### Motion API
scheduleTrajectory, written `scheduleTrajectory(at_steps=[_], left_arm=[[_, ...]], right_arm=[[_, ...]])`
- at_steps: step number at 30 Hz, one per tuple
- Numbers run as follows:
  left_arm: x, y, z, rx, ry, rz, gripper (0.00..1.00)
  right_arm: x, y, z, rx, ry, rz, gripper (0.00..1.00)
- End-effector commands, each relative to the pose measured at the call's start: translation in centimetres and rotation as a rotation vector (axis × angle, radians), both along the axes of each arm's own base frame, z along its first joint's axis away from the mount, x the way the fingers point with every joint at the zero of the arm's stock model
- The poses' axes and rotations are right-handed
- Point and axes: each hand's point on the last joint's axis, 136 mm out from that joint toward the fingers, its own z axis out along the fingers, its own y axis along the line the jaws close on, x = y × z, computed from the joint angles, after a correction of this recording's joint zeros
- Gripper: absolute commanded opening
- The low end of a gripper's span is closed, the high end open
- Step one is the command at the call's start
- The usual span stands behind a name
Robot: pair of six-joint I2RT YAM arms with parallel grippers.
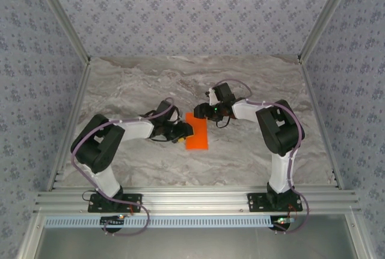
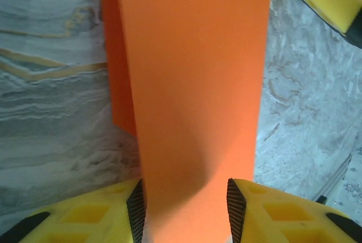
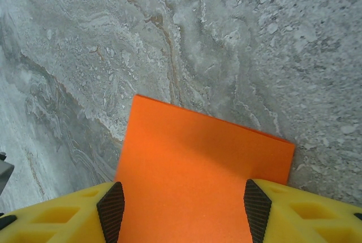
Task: Fold a paper plane with a square sheet of paper (fold left side to right side)
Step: Third fold the triangle at the center of the table.
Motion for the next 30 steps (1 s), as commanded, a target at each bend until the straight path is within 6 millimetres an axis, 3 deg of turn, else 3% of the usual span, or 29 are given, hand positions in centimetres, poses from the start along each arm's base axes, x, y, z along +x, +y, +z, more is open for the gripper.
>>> scheduleTrajectory(at_steps=[1,8,13,16,21,25,30], left_arm=[[1.1,-1.0,1.4,-0.045,-0.04,-0.01,0.43],[1.1,-0.5,1.5,-0.022,-0.047,0.003,0.36],[0.8,-0.2,1.7,-0.014,-0.045,0.018,0.19],[0.7,0.0,1.9,-0.019,-0.043,0.039,0.1],[0.4,0.0,1.9,-0.012,-0.039,0.055,0.07],[0.3,-0.1,1.8,-0.023,-0.031,0.068,0.05],[0.4,-0.7,2.6,-0.055,-0.023,0.074,0.02]], right_arm=[[-0.6,-0.2,-1.3,-0.025,0.029,0.01,0.62],[-0.6,-0.2,-1.2,-0.024,0.025,0.015,0.62],[-0.2,0.0,-0.4,0.005,-0.011,0.026,0.63],[0.3,0.0,1.5,0.03,-0.087,0.039,0.68],[-0.1,-1.7,5.4,-0.021,-0.282,0.07,0.83],[-3.1,-3.2,7.0,-0.074,-0.391,0.139,0.84],[-10.0,-2.6,7.3,-0.125,-0.562,0.327,0.84]])
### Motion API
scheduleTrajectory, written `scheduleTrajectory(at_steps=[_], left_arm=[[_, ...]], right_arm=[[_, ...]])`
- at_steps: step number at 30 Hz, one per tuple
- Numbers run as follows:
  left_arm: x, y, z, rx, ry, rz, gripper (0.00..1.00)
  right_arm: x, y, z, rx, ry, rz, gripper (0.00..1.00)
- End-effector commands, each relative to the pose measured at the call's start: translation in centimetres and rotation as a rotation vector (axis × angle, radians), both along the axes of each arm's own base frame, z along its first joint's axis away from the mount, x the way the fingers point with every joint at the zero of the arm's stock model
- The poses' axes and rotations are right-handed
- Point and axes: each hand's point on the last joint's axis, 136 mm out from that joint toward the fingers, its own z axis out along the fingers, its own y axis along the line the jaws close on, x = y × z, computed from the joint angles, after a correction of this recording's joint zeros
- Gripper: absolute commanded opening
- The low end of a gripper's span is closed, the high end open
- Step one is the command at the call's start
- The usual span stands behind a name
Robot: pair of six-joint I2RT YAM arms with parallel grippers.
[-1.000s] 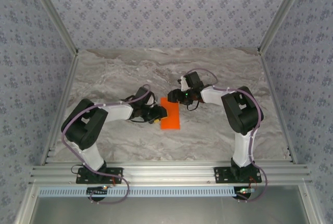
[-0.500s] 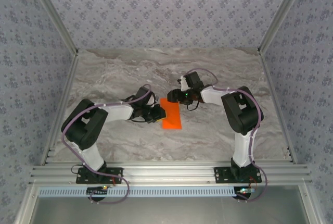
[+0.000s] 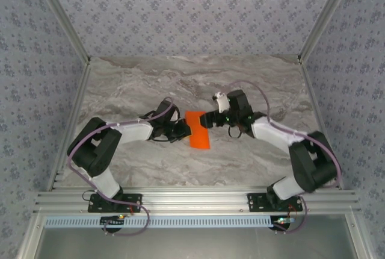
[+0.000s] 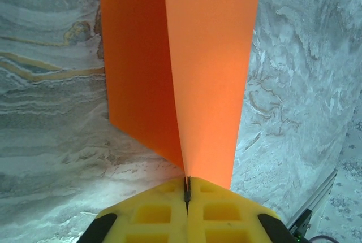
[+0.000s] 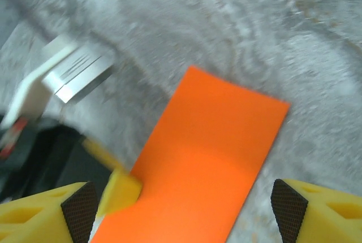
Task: Fold a paper plane with a square sheet of paper (fold left side to right side)
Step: Third fold the triangle at the center of the table.
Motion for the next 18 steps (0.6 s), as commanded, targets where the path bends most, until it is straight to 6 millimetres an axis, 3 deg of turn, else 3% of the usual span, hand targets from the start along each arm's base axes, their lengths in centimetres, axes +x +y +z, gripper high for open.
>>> scheduleTrajectory(at_steps=[1,4,7,12,18], left_arm=[[0.0,-0.6,1.6,-0.038,-0.015,0.001,0.02],[0.0,-0.7,2.0,-0.042,-0.017,-0.001,0.01],[-0.1,-0.7,2.1,-0.049,-0.011,0.001,0.01],[-0.1,-0.8,2.2,-0.05,-0.008,-0.003,0.0],[-0.2,-0.9,2.2,-0.056,-0.004,-0.01,0.0]], right_arm=[[-4.5,0.5,-1.1,-0.101,-0.157,0.149,0.84],[-7.5,1.2,-2.2,-0.185,-0.25,0.216,0.84],[-9.2,2.0,-3.3,-0.269,-0.31,0.25,0.84],[-9.5,3.6,-4.7,-0.406,-0.39,0.262,0.84],[-8.6,5.9,-5.6,-0.485,-0.433,0.29,0.83]])
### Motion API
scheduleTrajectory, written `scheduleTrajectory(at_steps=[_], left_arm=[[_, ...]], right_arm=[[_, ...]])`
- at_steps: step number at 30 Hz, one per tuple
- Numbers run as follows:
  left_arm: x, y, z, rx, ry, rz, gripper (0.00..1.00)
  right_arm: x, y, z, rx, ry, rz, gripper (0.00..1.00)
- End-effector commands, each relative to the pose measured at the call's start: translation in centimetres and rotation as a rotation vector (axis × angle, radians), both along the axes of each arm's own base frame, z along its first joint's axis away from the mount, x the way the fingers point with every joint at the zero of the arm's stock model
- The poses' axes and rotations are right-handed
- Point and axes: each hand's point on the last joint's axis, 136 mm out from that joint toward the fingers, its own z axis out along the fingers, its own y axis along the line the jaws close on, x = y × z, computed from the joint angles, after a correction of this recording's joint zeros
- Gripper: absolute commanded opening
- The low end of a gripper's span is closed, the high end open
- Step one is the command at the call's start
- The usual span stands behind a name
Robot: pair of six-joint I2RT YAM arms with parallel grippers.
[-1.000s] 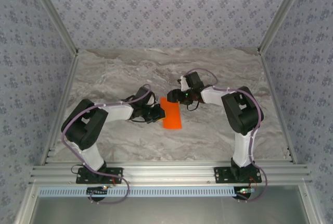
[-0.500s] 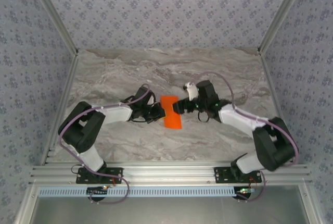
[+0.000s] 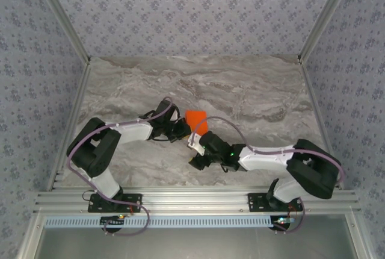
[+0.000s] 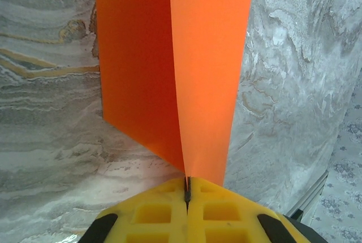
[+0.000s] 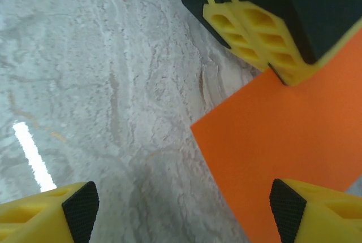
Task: Fold a paper plane with a square sheet of paper (fold left side to right side)
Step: Third fold the triangle at the center of the table.
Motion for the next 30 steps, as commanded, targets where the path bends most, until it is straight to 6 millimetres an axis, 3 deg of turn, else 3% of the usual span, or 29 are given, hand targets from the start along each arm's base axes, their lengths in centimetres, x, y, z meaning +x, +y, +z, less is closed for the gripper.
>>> scheduleTrajectory(at_steps=[1,7,13,18,22,26,30], left_arm=[[-0.1,-0.8,2.0,-0.043,-0.016,-0.02,0.0],[-0.2,-0.8,1.9,-0.043,-0.014,-0.024,0.0],[-0.3,-0.7,1.8,-0.035,-0.011,-0.028,0.01],[-0.2,-0.2,1.7,-0.02,-0.018,-0.03,0.13],[0.0,1.1,2.3,0.008,-0.041,-0.032,0.23],[0.3,3.3,3.4,0.041,-0.074,-0.027,0.45],[1.4,4.5,5.3,0.046,-0.131,-0.029,0.48]], right_arm=[[2.3,1.4,1.4,-0.02,-0.113,-0.021,0.83],[3.0,2.6,1.4,-0.009,-0.117,-0.02,0.68],[2.4,2.2,1.1,-0.017,-0.091,-0.013,0.3],[1.8,1.5,0.9,0.008,-0.031,-0.015,0.0],[1.5,1.3,0.7,0.054,0.053,-0.013,0.0],[1.3,1.4,0.8,0.107,0.141,-0.006,0.0],[1.5,1.4,1.1,0.153,0.203,-0.013,0.0]])
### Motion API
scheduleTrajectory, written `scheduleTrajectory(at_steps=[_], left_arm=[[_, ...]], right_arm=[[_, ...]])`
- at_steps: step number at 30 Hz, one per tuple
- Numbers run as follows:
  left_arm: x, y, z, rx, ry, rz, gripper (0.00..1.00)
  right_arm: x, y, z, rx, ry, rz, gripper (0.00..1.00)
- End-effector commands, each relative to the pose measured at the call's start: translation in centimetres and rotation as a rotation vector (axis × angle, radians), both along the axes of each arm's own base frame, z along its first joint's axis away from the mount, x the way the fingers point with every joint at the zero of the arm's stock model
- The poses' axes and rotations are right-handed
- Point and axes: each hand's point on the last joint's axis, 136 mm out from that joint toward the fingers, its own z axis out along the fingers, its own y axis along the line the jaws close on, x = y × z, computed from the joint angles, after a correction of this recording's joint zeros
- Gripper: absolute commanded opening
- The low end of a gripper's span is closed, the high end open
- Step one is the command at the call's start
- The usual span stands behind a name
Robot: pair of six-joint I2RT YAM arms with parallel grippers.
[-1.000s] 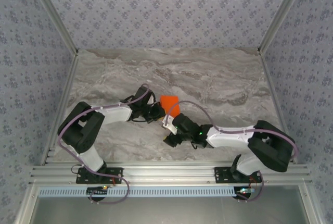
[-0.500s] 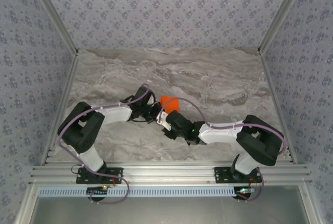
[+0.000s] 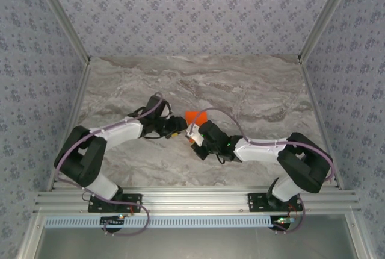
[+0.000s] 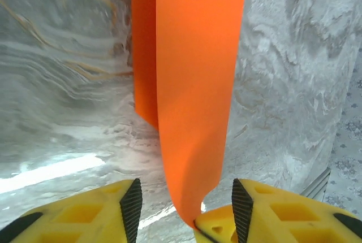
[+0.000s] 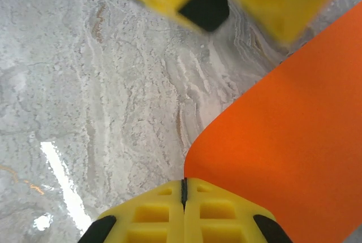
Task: Fold a paper plane with a square sheet of paper (fold left side to right side)
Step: Third fold the triangle at the center of the table.
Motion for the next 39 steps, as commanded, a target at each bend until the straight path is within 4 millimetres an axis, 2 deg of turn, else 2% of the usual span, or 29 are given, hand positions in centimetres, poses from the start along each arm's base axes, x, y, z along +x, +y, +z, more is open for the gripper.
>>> scheduleTrajectory(at_steps=[1,5,9,13,18,24,30,39], left_arm=[[0.8,0.4,2.3,0.016,-0.07,-0.047,0.46],[2.4,-1.7,3.0,-0.019,-0.081,-0.134,0.35],[4.6,-4.0,2.4,-0.051,-0.071,-0.181,0.26],[6.0,-6.2,1.7,-0.067,-0.058,-0.225,0.25],[6.8,-8.1,-0.7,-0.027,-0.01,-0.279,0.23],[7.0,-8.5,-3.9,0.002,0.059,-0.278,0.2],[6.4,-7.9,-6.4,0.052,0.105,-0.281,0.19],[5.8,-7.3,-7.9,0.087,0.131,-0.281,0.17]], right_arm=[[-0.9,0.3,0.5,0.067,0.102,0.013,0.0],[-0.3,0.2,0.8,0.104,0.156,-0.008,0.0],[0.0,0.4,0.7,0.132,0.214,-0.013,0.0],[0.0,0.6,0.4,0.136,0.243,-0.01,0.0],[0.4,0.8,0.1,0.144,0.277,-0.026,0.0],[0.8,0.5,0.2,0.178,0.325,-0.052,0.0],[1.5,-0.3,0.2,0.22,0.404,-0.094,0.0],[3.5,-2.0,-1.5,0.196,0.504,-0.208,0.0]])
